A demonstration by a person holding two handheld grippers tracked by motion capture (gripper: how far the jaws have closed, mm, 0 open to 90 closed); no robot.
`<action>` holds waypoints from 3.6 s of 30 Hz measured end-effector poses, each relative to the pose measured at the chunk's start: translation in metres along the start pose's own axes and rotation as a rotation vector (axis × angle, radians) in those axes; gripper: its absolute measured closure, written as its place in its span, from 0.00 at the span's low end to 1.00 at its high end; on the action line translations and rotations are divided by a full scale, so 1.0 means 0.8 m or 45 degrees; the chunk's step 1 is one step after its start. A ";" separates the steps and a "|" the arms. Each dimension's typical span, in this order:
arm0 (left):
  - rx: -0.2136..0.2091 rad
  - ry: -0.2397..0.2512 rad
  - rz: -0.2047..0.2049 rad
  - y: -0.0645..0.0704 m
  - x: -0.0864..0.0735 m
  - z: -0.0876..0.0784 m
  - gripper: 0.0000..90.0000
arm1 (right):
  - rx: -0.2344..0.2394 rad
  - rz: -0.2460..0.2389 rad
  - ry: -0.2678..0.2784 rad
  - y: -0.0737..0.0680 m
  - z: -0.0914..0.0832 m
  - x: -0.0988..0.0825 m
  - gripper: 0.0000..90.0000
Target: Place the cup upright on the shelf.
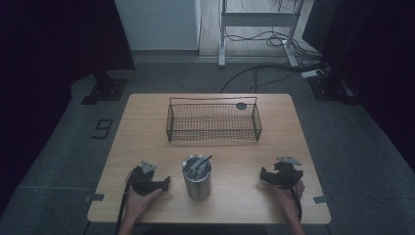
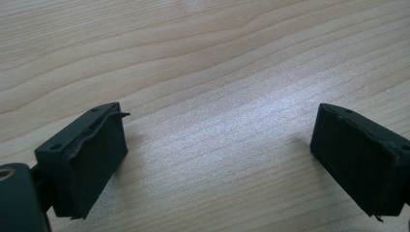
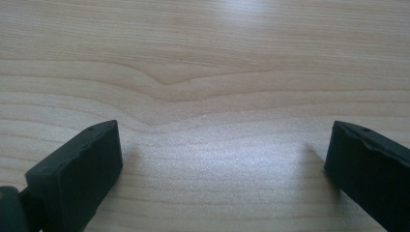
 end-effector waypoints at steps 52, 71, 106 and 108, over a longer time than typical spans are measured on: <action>-0.206 0.274 -0.020 0.024 0.020 -0.086 0.12 | -0.001 -0.007 0.022 0.000 -0.003 -0.002 0.06; -0.369 0.326 0.128 0.065 0.028 -0.131 0.05 | -0.001 -0.005 0.023 0.000 -0.003 -0.001 0.06; -0.451 0.310 0.238 0.136 0.048 -0.078 0.00 | -0.005 0.001 0.024 0.000 -0.002 -0.001 0.07; -0.446 0.305 0.239 0.139 0.051 -0.072 0.00 | -0.006 0.001 0.024 0.000 -0.002 -0.001 0.07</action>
Point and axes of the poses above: each handheld gripper's, and its own axes: z roughly forward along the jaws, x roughly out of its top, y roughly to its right, the point moved 1 cm from there along z, roughly forward along the jaws, and after that the axes turned 4 degrees about -x, right-handed, at the moved point
